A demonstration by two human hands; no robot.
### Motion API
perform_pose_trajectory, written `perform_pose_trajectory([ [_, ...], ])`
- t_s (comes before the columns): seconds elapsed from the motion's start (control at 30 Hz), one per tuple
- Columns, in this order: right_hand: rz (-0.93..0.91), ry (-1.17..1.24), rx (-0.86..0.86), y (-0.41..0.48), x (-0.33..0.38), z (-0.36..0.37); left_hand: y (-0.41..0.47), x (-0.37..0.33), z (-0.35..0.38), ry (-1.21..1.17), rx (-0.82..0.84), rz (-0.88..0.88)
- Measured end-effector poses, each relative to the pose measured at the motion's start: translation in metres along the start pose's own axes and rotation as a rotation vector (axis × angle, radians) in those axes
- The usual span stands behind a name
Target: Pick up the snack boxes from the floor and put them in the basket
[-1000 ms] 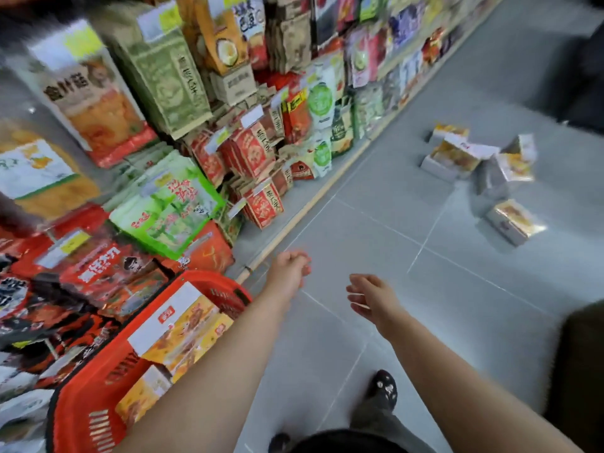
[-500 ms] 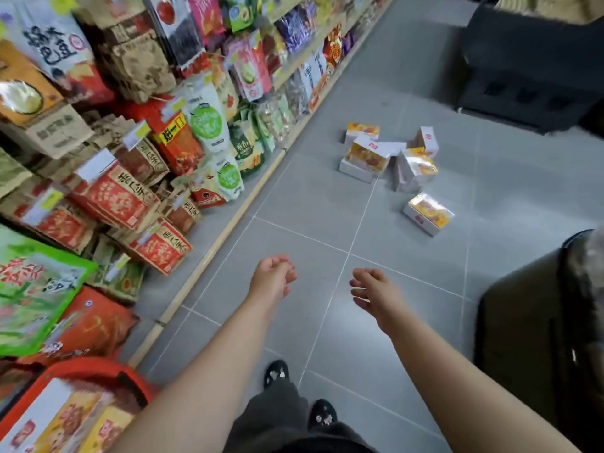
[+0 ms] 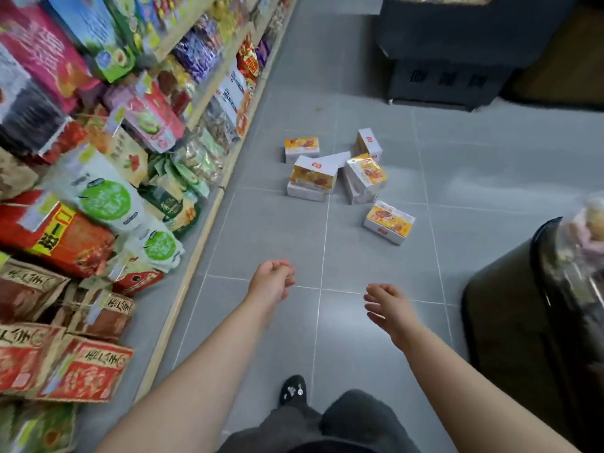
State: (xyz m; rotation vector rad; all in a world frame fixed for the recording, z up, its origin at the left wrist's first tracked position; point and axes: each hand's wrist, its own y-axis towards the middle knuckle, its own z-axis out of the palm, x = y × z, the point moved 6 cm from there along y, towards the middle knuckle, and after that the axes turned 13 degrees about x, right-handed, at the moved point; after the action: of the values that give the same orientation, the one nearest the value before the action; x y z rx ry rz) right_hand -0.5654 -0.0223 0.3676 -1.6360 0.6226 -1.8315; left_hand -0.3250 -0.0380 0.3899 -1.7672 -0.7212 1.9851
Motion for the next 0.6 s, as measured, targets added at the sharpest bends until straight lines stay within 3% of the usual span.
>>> perform_pose_trajectory([
  [0.27,0.001,0.135,-0.145,0.072,0.057,-0.081,0.107,-0.061,0.092,0.099,0.14,-0.041],
  [0.6,0.035,0.047,-0.149,0.188,0.164,-0.195,0.241,-0.116,0.225,0.07,0.163,-0.11],
])
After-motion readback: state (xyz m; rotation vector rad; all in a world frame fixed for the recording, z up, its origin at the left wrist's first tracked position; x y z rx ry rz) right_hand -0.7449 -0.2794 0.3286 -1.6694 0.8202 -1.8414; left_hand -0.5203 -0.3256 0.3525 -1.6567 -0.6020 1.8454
